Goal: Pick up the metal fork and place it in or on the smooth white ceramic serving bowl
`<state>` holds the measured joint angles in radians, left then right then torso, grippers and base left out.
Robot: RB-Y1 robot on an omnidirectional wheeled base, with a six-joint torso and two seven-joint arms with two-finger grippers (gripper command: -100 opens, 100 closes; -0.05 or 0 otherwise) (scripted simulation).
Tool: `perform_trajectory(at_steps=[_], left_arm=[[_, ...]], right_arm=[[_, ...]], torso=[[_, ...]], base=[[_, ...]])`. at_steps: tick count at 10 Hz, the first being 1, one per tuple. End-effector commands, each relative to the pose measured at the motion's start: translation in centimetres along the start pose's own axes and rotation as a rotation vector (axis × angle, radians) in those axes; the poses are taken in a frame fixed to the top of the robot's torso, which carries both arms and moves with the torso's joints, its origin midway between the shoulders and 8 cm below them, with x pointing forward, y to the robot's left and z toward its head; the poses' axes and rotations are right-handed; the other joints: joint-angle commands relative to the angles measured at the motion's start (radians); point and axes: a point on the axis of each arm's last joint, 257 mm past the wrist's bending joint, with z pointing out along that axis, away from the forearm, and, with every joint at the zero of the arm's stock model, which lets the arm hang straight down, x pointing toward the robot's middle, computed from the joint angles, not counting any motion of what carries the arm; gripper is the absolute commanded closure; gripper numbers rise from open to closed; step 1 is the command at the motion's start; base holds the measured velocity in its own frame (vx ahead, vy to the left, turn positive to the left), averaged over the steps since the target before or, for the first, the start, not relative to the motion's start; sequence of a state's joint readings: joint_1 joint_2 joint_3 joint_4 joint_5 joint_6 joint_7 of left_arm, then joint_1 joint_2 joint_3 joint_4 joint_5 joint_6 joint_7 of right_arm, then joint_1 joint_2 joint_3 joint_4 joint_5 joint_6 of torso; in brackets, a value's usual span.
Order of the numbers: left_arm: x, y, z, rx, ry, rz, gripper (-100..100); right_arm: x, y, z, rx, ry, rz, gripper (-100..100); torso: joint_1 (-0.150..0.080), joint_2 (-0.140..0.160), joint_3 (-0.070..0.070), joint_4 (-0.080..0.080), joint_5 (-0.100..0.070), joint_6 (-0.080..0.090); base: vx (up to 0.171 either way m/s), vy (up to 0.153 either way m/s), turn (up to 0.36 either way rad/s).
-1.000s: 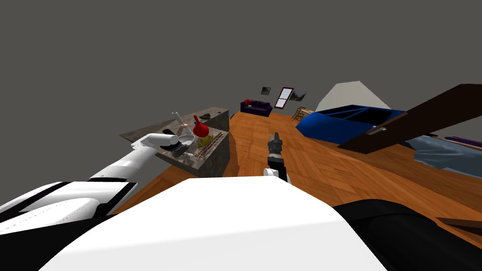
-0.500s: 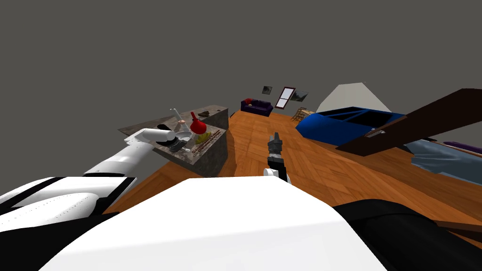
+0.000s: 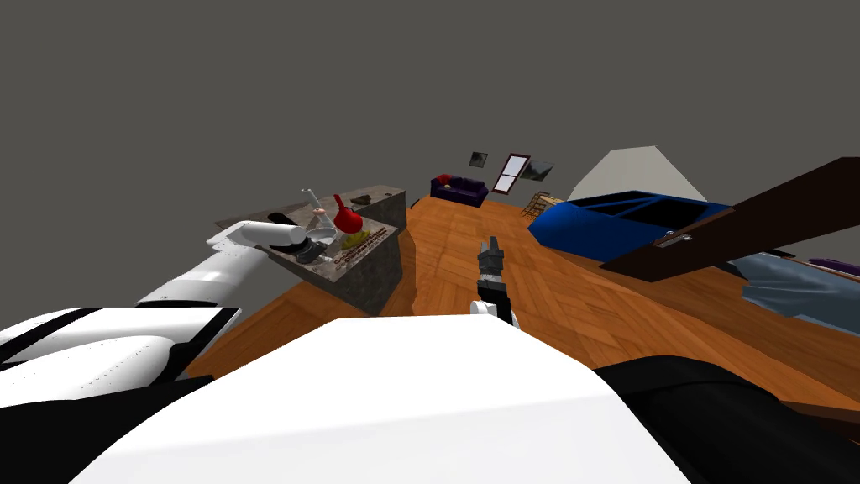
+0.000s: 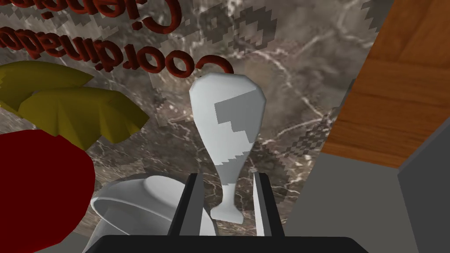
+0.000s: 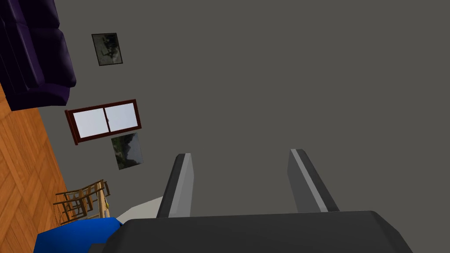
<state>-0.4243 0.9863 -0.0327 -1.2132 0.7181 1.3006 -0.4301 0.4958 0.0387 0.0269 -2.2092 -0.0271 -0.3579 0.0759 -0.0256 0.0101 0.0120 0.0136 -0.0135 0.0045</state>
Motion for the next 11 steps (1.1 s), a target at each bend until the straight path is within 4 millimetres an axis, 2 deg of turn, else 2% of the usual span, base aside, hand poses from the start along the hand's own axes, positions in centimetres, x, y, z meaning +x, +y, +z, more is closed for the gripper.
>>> perform_trajectory(at_steps=[1, 4, 6, 8, 11], left_arm=[[-1.5, -0.9, -0.4, 0.021, -0.029, -0.010, 100], [-4.3, -2.1, -1.5, 0.057, -0.091, -0.024, 100], [-6.4, -2.9, -2.4, 0.080, -0.147, -0.018, 100], [-7.8, -3.1, -2.6, 0.087, -0.202, 0.008, 100], [-8.4, -2.4, -1.8, 0.078, -0.256, 0.051, 100]], right_arm=[[0.0, 0.0, 0.0, 0.000, 0.000, 0.000, 0], [0.0, 0.0, 0.0, 0.000, 0.000, 0.000, 0], [0.0, 0.0, 0.0, 0.000, 0.000, 0.000, 0], [0.0, 0.0, 0.0, 0.000, 0.000, 0.000, 0], [0.0, 0.0, 0.0, 0.000, 0.000, -0.001, 0]], torso=[[0.000, 0.000, 0.000, 0.000, 0.000, 0.000], [-0.002, 0.001, 0.001, 0.001, 0.000, 0.000], [0.002, -0.001, 0.000, 0.001, 0.000, 0.000], [0.010, -0.006, -0.003, 0.000, 0.001, 0.000], [0.025, -0.014, -0.007, -0.002, 0.005, 0.001]], base=[[-0.059, -0.148, 0.047], [-0.080, -0.168, 0.054], [-0.025, -0.088, 0.042], [0.074, 0.055, -0.021], [0.111, 0.176, -0.081]])
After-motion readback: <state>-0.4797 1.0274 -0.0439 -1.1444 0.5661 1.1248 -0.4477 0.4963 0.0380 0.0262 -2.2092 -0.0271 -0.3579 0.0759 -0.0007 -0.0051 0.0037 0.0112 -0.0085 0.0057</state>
